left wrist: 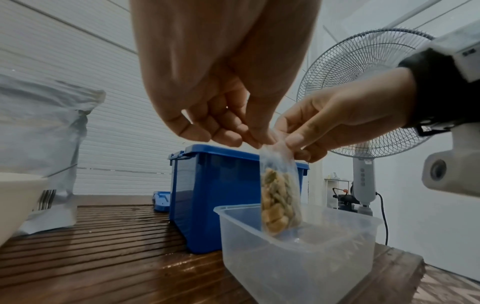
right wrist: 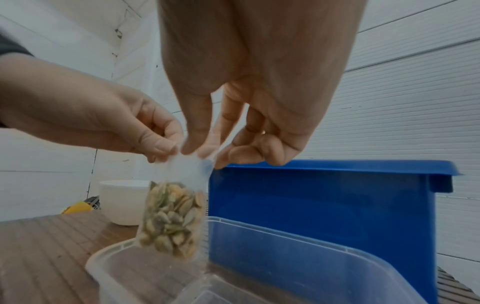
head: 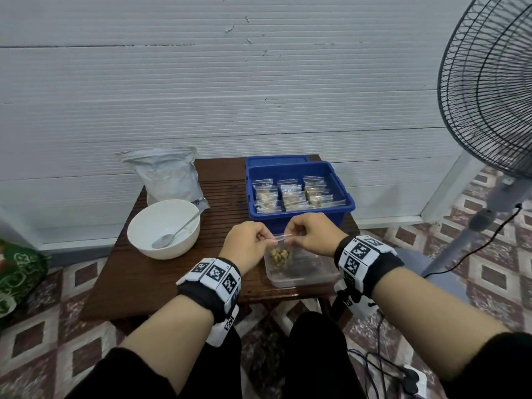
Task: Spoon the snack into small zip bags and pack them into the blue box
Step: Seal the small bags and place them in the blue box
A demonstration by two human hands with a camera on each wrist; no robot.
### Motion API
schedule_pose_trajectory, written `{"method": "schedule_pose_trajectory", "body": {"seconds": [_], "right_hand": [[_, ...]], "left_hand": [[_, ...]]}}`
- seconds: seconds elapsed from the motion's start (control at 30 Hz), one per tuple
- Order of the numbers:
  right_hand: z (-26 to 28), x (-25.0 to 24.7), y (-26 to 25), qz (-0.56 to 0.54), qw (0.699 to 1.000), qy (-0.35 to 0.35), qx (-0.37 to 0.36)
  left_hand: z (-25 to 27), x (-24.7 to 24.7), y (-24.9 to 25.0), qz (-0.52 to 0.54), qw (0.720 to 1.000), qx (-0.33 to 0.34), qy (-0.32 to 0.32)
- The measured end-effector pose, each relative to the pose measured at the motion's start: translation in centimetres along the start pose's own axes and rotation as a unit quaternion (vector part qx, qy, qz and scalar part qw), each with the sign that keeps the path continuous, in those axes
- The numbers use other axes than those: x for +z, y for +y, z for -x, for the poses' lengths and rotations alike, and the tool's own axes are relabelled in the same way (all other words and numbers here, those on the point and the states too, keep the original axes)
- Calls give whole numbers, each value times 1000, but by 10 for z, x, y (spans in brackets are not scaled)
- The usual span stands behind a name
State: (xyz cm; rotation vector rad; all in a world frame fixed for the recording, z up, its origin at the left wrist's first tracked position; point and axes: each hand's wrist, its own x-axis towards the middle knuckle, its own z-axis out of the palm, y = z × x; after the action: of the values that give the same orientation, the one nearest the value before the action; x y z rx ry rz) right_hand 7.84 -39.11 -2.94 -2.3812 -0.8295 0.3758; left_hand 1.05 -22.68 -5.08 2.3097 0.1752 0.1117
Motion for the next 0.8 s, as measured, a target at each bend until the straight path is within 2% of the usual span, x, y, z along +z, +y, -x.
{"method": "schedule_pose_trajectory", "body": {"seconds": [0.23,0.4,0.57,0.67,0.8], "right_hand": [[1,1,-3,29,999,28,-18],[1,4,-1,10,1000,7,-21],[-2,4,-1,29,998,26,-43],[-7,-1,-4,40,998,13,-41],[-14,-25,-14,34,998,-11,-43]], "left_hand": [[3,-1,1,35,999,13,-14],[6,-3,2,92,996,11,17],[5,-1,5,98,995,17,12],[3,-3,6,114,993,7,14],[-2,-12,0,139,988,-14,59]]}}
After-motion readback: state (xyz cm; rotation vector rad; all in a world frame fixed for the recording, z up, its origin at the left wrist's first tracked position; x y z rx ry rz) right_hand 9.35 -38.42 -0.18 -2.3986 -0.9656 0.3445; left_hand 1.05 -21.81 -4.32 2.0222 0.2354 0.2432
